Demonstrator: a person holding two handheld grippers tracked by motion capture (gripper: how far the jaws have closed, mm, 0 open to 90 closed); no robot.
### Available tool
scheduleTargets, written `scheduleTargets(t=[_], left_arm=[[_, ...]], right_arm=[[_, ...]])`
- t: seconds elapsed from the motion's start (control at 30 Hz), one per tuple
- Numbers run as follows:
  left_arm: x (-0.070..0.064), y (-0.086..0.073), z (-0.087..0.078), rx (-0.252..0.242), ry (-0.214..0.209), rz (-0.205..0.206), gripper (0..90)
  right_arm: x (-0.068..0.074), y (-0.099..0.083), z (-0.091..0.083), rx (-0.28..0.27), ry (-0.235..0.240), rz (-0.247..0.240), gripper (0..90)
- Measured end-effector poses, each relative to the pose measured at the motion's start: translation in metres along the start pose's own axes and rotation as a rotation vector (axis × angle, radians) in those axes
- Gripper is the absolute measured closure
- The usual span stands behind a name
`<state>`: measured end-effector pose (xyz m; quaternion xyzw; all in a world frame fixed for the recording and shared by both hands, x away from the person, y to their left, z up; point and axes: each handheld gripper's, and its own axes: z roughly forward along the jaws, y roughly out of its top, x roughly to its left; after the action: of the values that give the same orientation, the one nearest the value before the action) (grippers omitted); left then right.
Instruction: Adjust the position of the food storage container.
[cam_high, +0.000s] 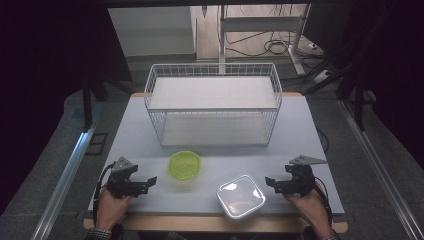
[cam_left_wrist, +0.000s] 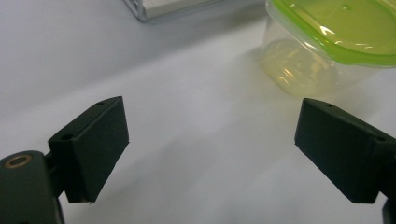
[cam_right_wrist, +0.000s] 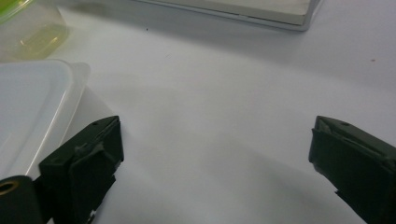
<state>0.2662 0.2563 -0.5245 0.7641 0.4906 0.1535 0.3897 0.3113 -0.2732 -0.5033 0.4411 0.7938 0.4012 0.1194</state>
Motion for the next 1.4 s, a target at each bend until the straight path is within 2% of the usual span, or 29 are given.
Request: scheduleTargets(t=[0.17, 0.23, 0.37, 0.63, 0.7, 0.87, 0.9, 1.0, 1.1, 1.13, 1.23, 1.27, 1.4], left_arm=[[-0.001, 0.001, -0.001, -0.003, 0.018, 0.001, 5.7], [-0.001, 0.002, -0.002, -0.014, 0.015, 0.001, 7.3], [-0.004, 0.003, -0.002, -0.011, 0.027, 0.033, 10.9], [-0.005, 0.004, -0.003, -0.001, 0.028, 0.054, 18.3], [-0.007, 0.005, -0.005, -0.011, 0.024, 0.059, 22.3], [-0.014, 0.012, -0.017, -0.060, -0.032, 0.070, 39.1], [-0.014, 0.012, -0.017, -0.060, -0.032, 0.070, 43.0], [-0.023, 0.020, -0.023, -0.078, -0.064, 0.076, 51.4], [-0.028, 0.024, -0.025, -0.083, -0.075, 0.078, 58.4], [-0.033, 0.029, -0.026, -0.089, -0.080, 0.081, 61.7], [-0.041, 0.036, -0.025, -0.083, -0.115, 0.080, 72.1], [-0.041, 0.036, -0.025, -0.083, -0.115, 0.080, 75.1], [-0.057, 0.048, -0.017, -0.056, -0.135, 0.103, 87.0]], right_arm=[[0.001, 0.002, -0.002, -0.006, -0.004, -0.003, 7.8], [0.000, 0.002, -0.003, -0.012, -0.003, 0.005, 8.7], [-0.001, 0.001, -0.003, -0.008, 0.006, 0.011, 10.0], [0.002, 0.002, -0.001, 0.012, 0.018, -0.013, 11.2], [0.001, 0.002, 0.000, 0.015, 0.016, -0.010, 11.4], [0.001, 0.002, -0.001, 0.013, 0.014, -0.011, 12.2], [0.001, 0.002, -0.001, 0.012, 0.014, -0.011, 12.4], [0.002, 0.002, -0.001, 0.009, 0.017, -0.012, 13.5], [0.002, 0.002, -0.002, 0.007, 0.016, -0.014, 13.6], [0.002, 0.002, -0.002, 0.008, 0.015, -0.014, 13.7], [0.002, 0.002, -0.001, 0.008, 0.014, -0.013, 13.7], [0.002, 0.002, -0.001, 0.008, 0.012, -0.012, 13.6], [0.002, 0.002, -0.001, 0.015, 0.000, -0.008, 13.6]])
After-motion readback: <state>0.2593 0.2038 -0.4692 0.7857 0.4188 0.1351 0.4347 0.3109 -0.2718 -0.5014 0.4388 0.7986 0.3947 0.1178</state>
